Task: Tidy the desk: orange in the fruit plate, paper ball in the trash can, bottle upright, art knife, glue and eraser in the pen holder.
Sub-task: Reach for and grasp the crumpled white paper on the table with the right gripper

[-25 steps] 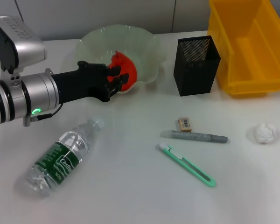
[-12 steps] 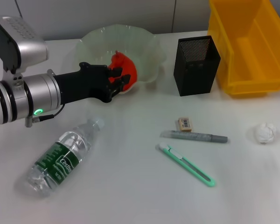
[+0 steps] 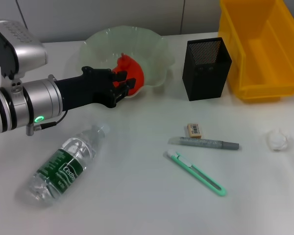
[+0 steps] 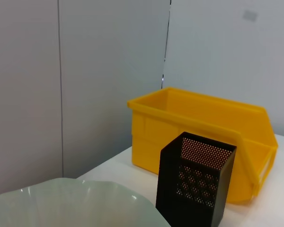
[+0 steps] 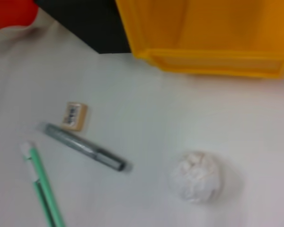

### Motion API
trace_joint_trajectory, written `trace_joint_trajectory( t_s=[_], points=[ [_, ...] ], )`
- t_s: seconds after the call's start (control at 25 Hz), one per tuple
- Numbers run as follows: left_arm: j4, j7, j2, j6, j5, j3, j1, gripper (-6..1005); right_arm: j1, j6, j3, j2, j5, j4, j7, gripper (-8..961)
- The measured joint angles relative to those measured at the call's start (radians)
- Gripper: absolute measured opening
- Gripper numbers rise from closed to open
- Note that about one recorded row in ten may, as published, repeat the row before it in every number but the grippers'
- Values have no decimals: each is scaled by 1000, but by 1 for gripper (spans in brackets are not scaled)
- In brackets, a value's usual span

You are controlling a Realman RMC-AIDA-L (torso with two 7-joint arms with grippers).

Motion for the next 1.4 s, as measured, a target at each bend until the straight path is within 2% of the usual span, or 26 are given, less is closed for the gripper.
trace_joint_trajectory(
  t_s=[0.4, 0.56, 1.08, 1.4],
  points=[
    [-38, 47, 0, -2, -55, 0, -3, 254, 55, 55, -10, -19, -22, 58, -6, 823],
    [-40, 47, 0, -1, -56, 0, -4, 254, 85, 98, -21, -29, -22, 125, -15, 823],
    [-43, 46, 0, -2, -56, 0, -4, 254, 134, 164, -46, -31, -21, 238, -32, 823],
    [-43, 46, 0, -2, -56, -2, -1, 255, 142, 167, -59, -20, -19, 252, -32, 823]
  ],
)
